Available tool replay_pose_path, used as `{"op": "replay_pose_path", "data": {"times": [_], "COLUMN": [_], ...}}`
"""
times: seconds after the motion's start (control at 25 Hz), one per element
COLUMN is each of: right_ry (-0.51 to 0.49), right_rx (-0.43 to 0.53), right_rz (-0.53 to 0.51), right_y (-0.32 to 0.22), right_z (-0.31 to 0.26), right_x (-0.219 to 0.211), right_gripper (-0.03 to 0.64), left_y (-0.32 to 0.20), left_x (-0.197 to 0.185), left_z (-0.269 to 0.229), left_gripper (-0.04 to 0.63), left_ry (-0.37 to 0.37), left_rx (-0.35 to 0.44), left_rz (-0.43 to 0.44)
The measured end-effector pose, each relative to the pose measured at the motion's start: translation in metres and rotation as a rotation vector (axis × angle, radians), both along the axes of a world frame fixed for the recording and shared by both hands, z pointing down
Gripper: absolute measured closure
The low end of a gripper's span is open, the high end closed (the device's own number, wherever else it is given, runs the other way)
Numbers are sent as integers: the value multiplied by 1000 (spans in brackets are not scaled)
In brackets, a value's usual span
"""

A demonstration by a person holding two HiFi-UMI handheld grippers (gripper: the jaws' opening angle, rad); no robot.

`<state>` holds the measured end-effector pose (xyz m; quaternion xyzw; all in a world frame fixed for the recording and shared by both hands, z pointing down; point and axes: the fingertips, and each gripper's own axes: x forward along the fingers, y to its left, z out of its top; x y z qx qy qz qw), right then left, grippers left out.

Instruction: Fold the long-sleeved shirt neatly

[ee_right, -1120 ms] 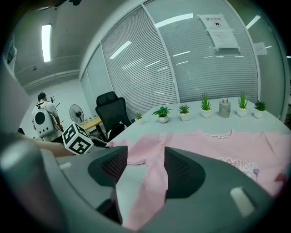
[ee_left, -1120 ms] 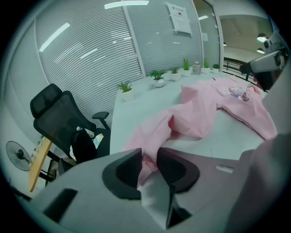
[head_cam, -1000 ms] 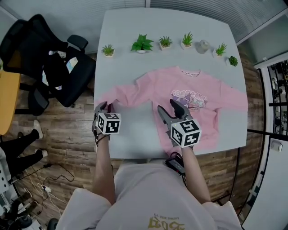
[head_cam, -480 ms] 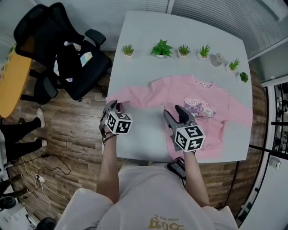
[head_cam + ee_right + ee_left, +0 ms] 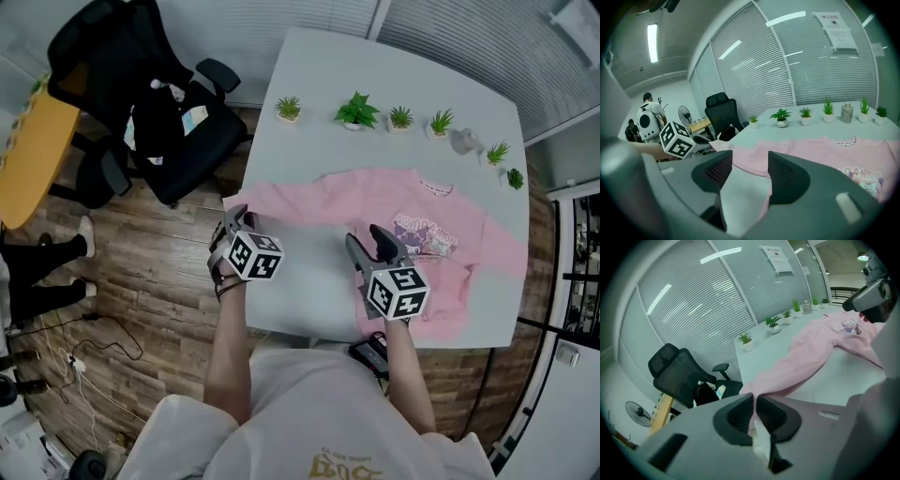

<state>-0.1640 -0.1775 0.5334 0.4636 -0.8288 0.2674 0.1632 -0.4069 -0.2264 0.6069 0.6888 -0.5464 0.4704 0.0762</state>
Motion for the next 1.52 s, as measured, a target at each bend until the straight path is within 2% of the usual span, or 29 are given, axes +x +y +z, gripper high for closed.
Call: {"op": "replay_pose_path", "data": {"times": [0.44, 0.8, 1.16, 1.28, 1.52], "right_ry": [2, -12, -27, -26, -30], "right_rx": [8, 10, 23, 23, 25], "right_rz": [-20, -44, -58, -56, -53], "right_y": [-2, 0, 0, 1, 7], "right_z": [-5, -5, -12, -12, -14], "right_x": [-13, -19, -24, -22, -21], "right_gripper": [376, 376, 376, 376, 376], "left_y": [0, 2, 4, 5, 8], "left_x": [-25, -56, -107, -104, -75], "left_z": [-10, -16, -33, -41, -53], "left_gripper": [571, 569, 569, 569, 569], "left_ry": [-22, -45, -81, -85, -85], "left_rx": [21, 36, 57, 77, 114], "left_rz": [-27, -90, -193, -192, -141]}}
